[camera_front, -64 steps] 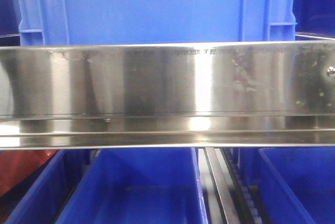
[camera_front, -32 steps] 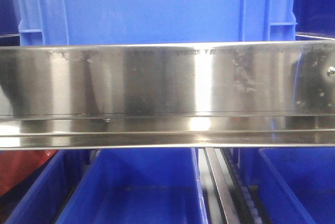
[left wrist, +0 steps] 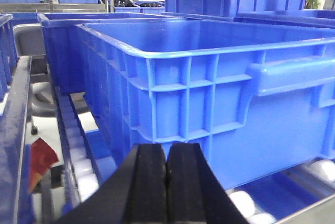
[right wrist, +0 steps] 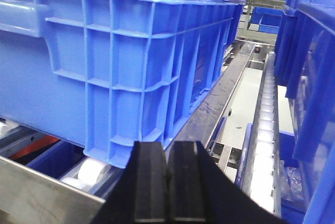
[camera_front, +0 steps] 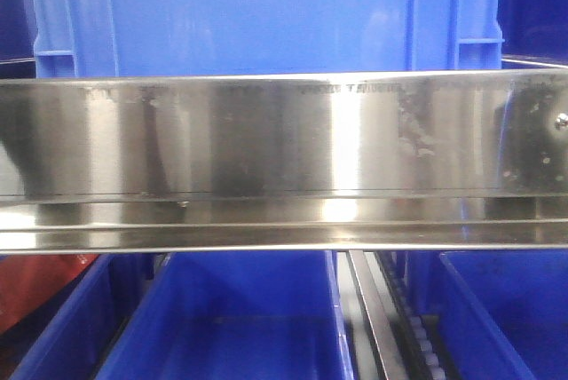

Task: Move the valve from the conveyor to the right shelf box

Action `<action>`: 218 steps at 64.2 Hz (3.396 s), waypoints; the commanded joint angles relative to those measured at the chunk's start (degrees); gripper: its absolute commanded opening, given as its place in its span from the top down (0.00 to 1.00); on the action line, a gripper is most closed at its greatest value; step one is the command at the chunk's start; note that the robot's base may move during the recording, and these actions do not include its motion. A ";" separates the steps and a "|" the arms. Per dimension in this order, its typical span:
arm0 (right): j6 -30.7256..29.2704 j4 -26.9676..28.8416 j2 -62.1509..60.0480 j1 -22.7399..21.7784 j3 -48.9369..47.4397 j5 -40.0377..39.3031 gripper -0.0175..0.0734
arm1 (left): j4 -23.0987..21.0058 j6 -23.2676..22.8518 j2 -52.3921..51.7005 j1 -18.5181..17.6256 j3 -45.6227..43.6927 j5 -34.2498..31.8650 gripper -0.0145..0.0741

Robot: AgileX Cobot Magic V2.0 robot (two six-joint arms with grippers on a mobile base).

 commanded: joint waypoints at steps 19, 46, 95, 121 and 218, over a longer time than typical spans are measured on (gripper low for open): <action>0.18 -0.54 -0.25 -0.16 0.10 -1.50 0.98 | -1.88 1.72 -16.61 13.53 11.20 -0.34 0.96; 0.18 -0.54 -0.25 -0.16 0.10 -1.51 0.98 | -3.10 3.08 -27.48 24.53 25.29 -4.77 0.96; 0.18 -0.54 -0.25 -0.16 0.10 -1.51 0.98 | 0.97 -0.56 -27.48 24.53 25.29 -4.28 0.96; 0.18 -0.54 -0.25 -0.16 0.10 -1.51 0.98 | 0.97 -0.56 -27.48 24.53 25.29 -4.28 0.96; 0.18 0.44 -20.66 -21.95 21.02 -6.07 0.98 | 0.97 -0.56 -27.48 24.53 25.29 -4.28 0.96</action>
